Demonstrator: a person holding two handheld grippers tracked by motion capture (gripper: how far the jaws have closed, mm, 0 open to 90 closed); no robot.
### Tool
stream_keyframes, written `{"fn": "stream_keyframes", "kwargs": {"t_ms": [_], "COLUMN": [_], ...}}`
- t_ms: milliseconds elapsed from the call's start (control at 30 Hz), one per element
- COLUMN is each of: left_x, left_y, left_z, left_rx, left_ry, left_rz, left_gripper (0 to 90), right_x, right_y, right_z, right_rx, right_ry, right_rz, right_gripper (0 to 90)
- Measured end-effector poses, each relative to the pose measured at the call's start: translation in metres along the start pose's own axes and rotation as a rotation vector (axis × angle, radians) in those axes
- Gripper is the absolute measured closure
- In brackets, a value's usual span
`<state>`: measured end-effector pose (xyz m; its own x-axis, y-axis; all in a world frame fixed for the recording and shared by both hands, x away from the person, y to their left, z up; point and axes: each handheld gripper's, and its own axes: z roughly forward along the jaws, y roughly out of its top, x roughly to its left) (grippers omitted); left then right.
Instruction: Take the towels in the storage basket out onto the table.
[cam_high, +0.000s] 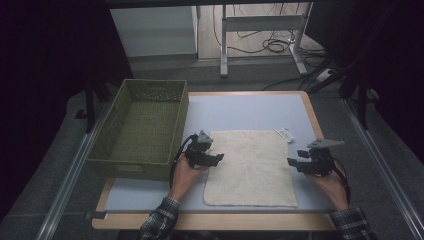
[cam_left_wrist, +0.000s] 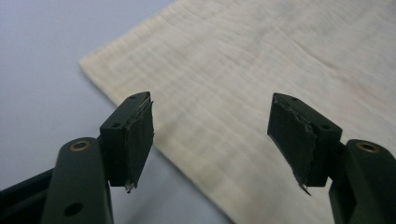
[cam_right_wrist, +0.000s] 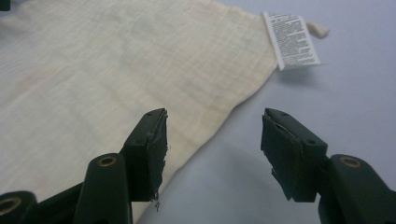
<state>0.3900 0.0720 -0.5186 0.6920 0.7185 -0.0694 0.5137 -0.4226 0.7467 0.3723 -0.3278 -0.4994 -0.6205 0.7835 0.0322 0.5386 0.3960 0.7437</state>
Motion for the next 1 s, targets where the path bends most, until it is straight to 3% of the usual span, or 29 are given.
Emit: {"fn": "stream_keyframes", "kwargs": {"t_ms": [233,333,367,567,800,1000], "left_x": [0.022,0.032,0.038,0.051,0.062,0.064], "left_y": [0.017,0.020,0.021,0.025,0.028,0.028], "left_z": [0.015,0.021,0.025,0.034,0.042,0.050], "left_rx": [-0.002,0.001,-0.002,0.002,0.005,0.029], "left_ry": [0.059,0.084,0.112,0.137,0.157,0.201], "left_rz": [-0.022,-0.047,-0.067,-0.113,-0.162,-0.176], "left_gripper": [37.8,43.1,47.2,59.2,61.4,52.7], "right_x": [-0.022,-0.029,-0.034,-0.054,-0.067,-0.070], "right_y": [0.020,0.028,0.033,0.046,0.055,0.060], "right_z": [0.021,0.030,0.036,0.052,0.065,0.081], "right_rx": [0.003,0.004,0.012,0.019,0.002,0.006], "right_ry": [0.019,0.010,0.004,-0.041,-0.049,-0.048], "right_rz": [0.034,0.023,0.023,0.038,0.075,0.071], "right_gripper": [46.4,50.8,54.9,65.0,65.2,59.6]}}
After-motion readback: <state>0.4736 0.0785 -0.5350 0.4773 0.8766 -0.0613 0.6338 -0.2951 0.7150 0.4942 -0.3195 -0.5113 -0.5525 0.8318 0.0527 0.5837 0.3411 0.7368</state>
